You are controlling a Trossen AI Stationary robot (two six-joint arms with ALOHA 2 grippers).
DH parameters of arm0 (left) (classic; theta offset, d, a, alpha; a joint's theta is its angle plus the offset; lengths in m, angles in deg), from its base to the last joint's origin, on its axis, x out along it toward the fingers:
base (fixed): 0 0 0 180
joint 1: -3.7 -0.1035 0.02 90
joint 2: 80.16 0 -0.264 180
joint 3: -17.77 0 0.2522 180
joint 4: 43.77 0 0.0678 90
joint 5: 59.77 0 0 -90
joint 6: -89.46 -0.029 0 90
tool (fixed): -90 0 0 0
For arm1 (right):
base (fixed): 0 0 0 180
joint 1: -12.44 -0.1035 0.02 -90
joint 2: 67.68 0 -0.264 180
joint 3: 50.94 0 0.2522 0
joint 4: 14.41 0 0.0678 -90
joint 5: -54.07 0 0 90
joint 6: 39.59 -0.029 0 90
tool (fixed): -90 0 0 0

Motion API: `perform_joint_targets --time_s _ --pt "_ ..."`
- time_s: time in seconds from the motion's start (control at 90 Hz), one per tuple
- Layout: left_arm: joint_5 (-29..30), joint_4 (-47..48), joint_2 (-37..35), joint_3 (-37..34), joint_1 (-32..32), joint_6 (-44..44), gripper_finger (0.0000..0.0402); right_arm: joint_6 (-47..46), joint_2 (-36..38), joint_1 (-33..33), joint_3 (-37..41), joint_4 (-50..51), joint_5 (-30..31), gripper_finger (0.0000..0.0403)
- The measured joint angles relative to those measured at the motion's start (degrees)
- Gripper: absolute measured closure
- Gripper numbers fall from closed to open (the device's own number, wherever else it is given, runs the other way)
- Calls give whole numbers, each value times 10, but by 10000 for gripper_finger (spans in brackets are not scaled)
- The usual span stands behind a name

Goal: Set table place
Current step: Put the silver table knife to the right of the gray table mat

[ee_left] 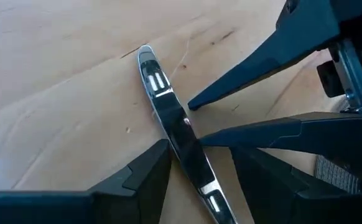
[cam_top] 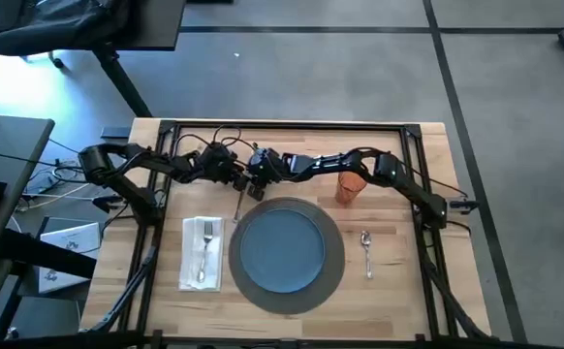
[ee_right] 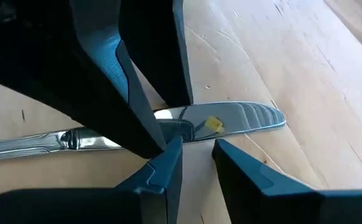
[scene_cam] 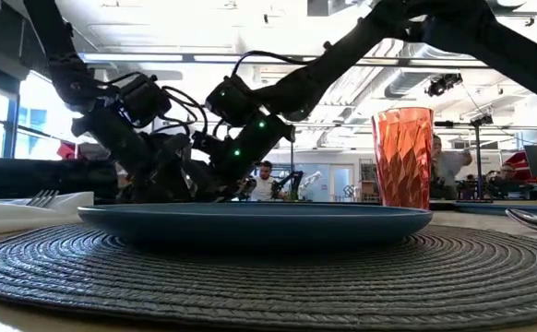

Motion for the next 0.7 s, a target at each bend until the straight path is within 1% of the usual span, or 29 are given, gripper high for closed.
perform_joint_targets --time_s 0.133,0.222,0.378,0.522,0.7 --pt "-6 -1 1 0 0 0 232 5 0 0 0 -2 -1 320" --pt "-28 0 2 0 0 -6 232 6 -1 0 1 -5 -1 320" --pt "-45 -3 6 1 4 -7 240 6 -3 -1 1 -19 -5 320" --pt "-47 -7 12 0 4 -12 268 6 -3 -1 1 -19 -7 320" --pt "-28 -4 15 0 5 -37 323 6 -3 -1 1 -18 -8 320"
